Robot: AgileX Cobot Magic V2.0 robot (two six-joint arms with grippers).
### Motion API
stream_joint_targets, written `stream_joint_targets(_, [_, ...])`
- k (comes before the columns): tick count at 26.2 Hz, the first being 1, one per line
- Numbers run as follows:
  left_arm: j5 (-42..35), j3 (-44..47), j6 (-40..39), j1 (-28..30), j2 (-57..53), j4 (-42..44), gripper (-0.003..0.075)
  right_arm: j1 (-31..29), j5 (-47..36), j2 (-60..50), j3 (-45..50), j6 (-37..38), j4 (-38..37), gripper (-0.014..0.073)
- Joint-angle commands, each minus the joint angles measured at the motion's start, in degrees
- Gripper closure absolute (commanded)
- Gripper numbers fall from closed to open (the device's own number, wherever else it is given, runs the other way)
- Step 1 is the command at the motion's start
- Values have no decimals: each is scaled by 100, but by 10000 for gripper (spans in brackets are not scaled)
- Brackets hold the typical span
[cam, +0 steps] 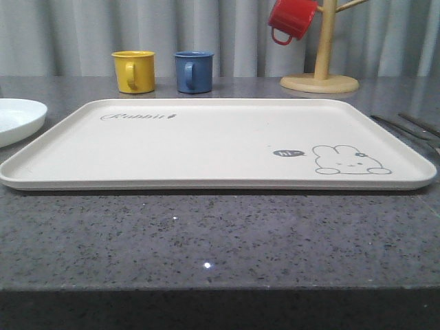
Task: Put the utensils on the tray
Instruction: 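Grasp the white plate rim with the left gripper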
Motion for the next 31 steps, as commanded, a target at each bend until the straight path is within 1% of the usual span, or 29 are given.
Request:
stream_joint_targets(1, [-443,-169,-37,23,88,3,89,-29,-480,92,-211,-31,14,12])
stream_joint_targets(4, [-494,-169,-37,23,88,-38,103,-29,-480,92,-211,-31,14,12])
stream_joint_targets(7, [-468,-192,-37,12,261,-42,136,-29,-480,92,-206,-31,14,12])
stream_joint_targets(9, [-410,-288,-37,12,597,-42,147,-29,-480,92,-206,-31,14,12])
stream_joint_targets(12, [-99,-722,-27,-115,1303,-42,153,-29,-480,92,-206,-31,14,12])
stream_joint_targets(14, [386,-1128,209,-327,1831,-42,153,-29,-480,92,-206,-31,14,12])
stream_joint_targets(15, [695,-1375,544,-505,2191,-42,153,-29,-480,92,-206,-31,14,12])
stream_joint_targets(17, [1395,-1932,960,-819,2837,-42,153,-29,-480,92,-206,-31,14,12])
stream_joint_targets(20, [2511,-2647,1077,-1153,3812,108,153,-29,-480,92,-206,-31,14,12])
stream_joint_targets(22, [3073,-3072,1077,-1216,4397,249,153,-29,-480,92,-206,-31,14,12])
stream_joint_targets(25, [3743,-3603,1077,-1216,5277,262,153,-29,-480,92,-206,-31,14,12])
stream_joint_targets(27, [4032,-3826,1077,-1216,5754,271,153,-29,-480,92,-206,-31,14,12])
stream_joint_targets(31, [4233,-4126,1077,-1216,6503,407,153,-29,-480,92,-206,-31,14,12])
